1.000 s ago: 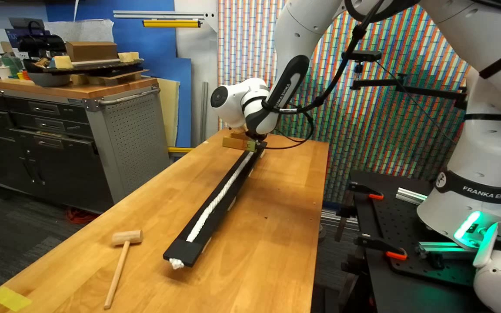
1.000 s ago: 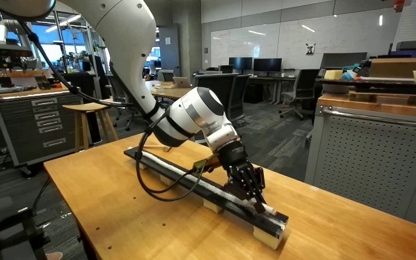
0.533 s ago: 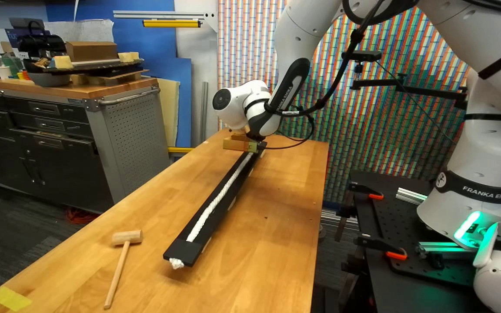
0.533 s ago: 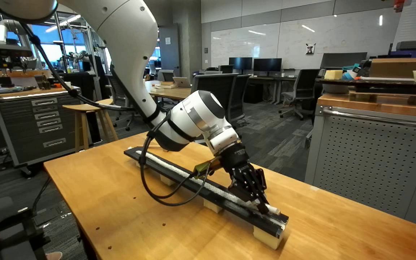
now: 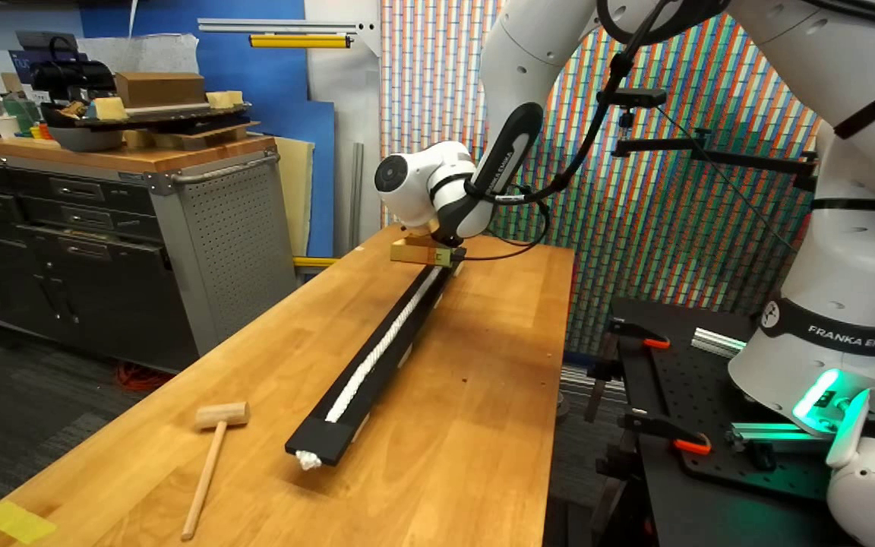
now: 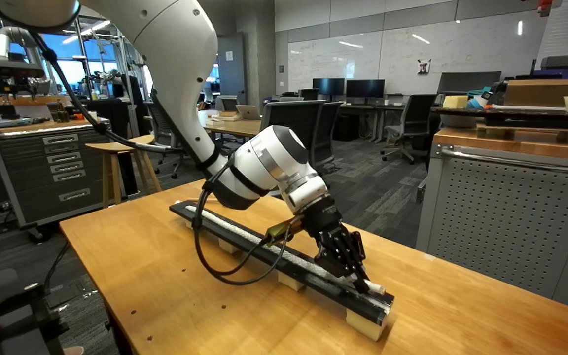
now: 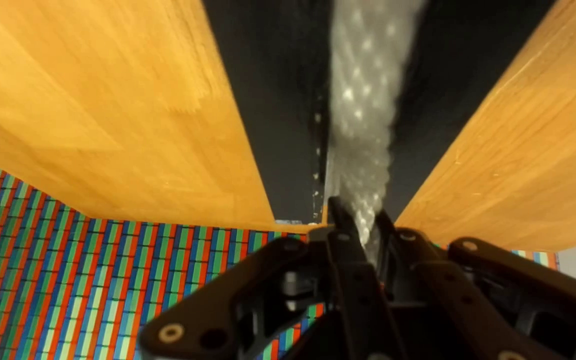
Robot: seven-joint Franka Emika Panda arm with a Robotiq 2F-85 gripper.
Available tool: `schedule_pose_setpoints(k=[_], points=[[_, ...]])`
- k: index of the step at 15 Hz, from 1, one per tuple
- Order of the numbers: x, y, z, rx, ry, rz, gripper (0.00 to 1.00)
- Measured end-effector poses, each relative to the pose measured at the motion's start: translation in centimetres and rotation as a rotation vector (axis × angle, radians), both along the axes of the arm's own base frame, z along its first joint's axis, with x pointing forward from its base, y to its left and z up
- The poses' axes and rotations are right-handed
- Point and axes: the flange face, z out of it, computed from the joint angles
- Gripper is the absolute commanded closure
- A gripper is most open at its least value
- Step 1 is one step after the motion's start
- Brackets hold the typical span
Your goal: Align the rope with the black object.
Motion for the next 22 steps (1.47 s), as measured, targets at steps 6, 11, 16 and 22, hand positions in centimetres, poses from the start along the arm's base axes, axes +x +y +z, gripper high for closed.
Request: schedule_pose_setpoints(k=[6,11,16,22], points=[[-0.4,0.3,0.2,0.007,-0.006,0.022,0.97],[-0.5,0.3,0.2,0.008,-0.017,0.015,0.97],[-0.8,0.2,0.3,0.008,-0.032,-0.006,0.74],[-1.5,0.0,1.5,0.011,-0.061,-0.039,0.28]])
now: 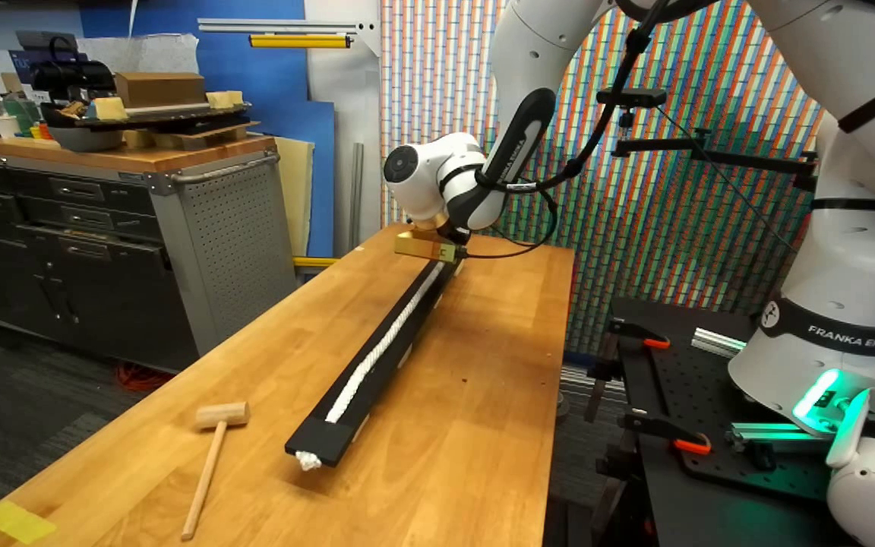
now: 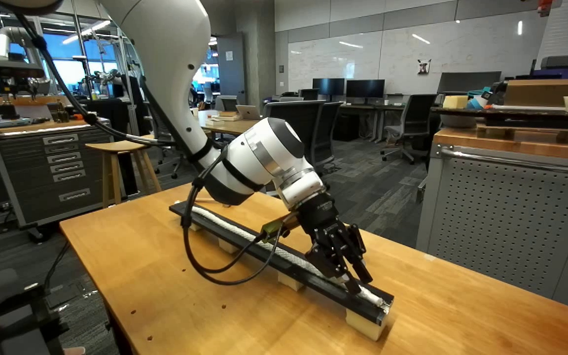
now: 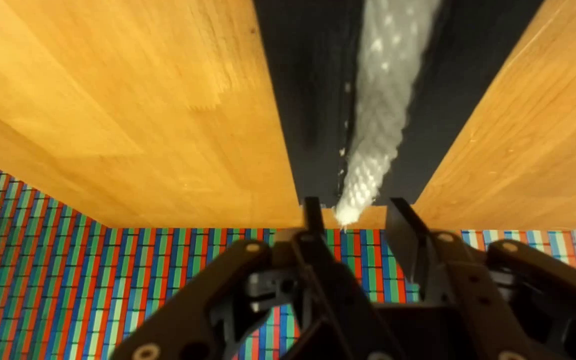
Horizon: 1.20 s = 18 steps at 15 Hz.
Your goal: Align the rope with the black object.
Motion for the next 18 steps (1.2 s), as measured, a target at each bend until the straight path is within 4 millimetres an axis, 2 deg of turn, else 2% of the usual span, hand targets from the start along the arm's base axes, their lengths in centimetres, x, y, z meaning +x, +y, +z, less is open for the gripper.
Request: schedule_pose_setpoints(k=[4,7,10,15,18], points=[[-0.3,-0.8,0.9,-0.001,-0.014,-0.020,0.01],[-0.3,-1.1,1.6,-0.004,-0.022,-0.021,0.00],[0.1,-0.6,2.9,-0.001,-0.033,0.000,0.00],[1.2,1.2,7.1,0.032,-0.078,0.024,0.00],[1.3,2.5,9.6,0.118,-0.109,-0.083,0.00]])
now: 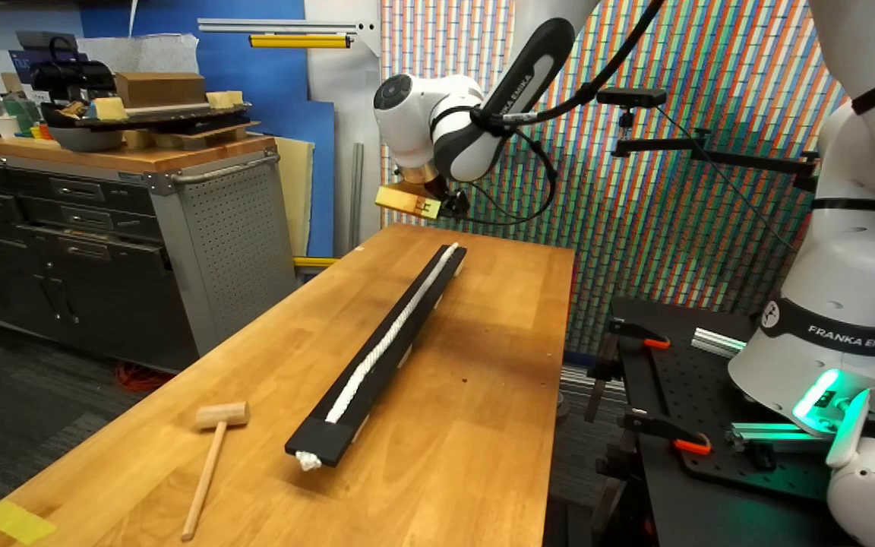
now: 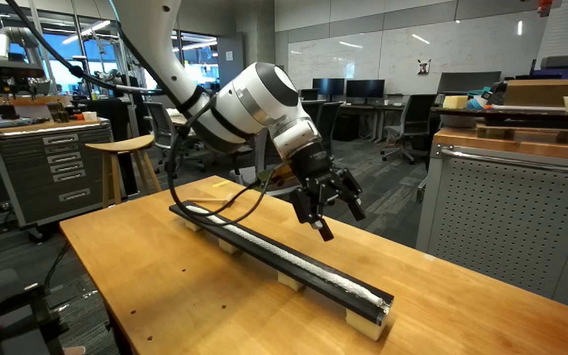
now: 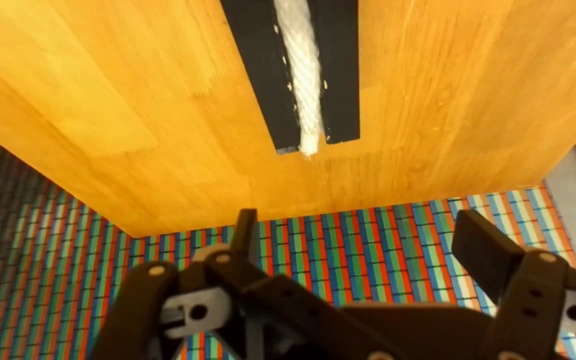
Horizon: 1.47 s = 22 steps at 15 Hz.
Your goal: Align the rope with the black object.
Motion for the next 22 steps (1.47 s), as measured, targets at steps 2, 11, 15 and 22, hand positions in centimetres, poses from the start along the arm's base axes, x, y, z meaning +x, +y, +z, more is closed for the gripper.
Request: schedule_pose_setpoints(k=[2,11,15,22], points=[[-0.2,0.5,1.3,0.068,-0.008,-0.099,0.00],[-1.1,-0.5,3.9,0.365,-0.126,-0.487,0.00],[-2.2,-2.5,3.2,0.468,-0.169,-0.669,0.00],[-1.9,-2.0,3.3,0.662,-0.324,-0.883,0.00]])
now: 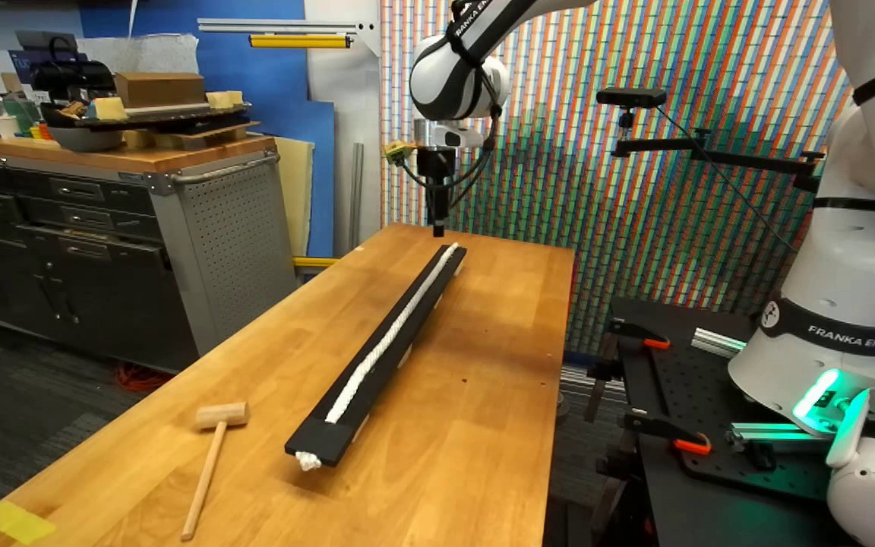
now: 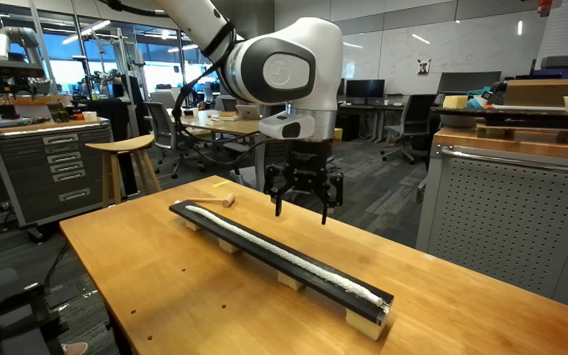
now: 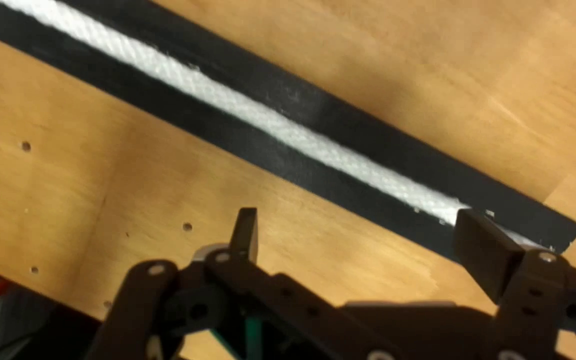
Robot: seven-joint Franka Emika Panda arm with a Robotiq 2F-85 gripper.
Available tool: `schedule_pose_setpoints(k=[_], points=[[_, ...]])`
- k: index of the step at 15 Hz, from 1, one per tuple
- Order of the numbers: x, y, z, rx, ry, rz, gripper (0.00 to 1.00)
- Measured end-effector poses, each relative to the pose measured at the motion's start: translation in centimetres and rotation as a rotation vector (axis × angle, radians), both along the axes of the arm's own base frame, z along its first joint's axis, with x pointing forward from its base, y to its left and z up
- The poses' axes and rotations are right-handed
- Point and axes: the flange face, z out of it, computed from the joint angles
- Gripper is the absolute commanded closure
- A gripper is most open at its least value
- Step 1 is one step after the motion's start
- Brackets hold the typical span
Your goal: Align the rope with the black object.
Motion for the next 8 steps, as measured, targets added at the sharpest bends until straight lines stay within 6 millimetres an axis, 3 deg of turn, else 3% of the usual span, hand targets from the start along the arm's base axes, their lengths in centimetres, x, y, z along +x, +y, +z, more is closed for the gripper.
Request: schedule_pose_setpoints(k=[4,8], points=[[1.0,2.9,1.3,0.012,-0.084,0.025,0.00],[0.8,2.7,1.3,0.012,-0.085,0.021,0.00]])
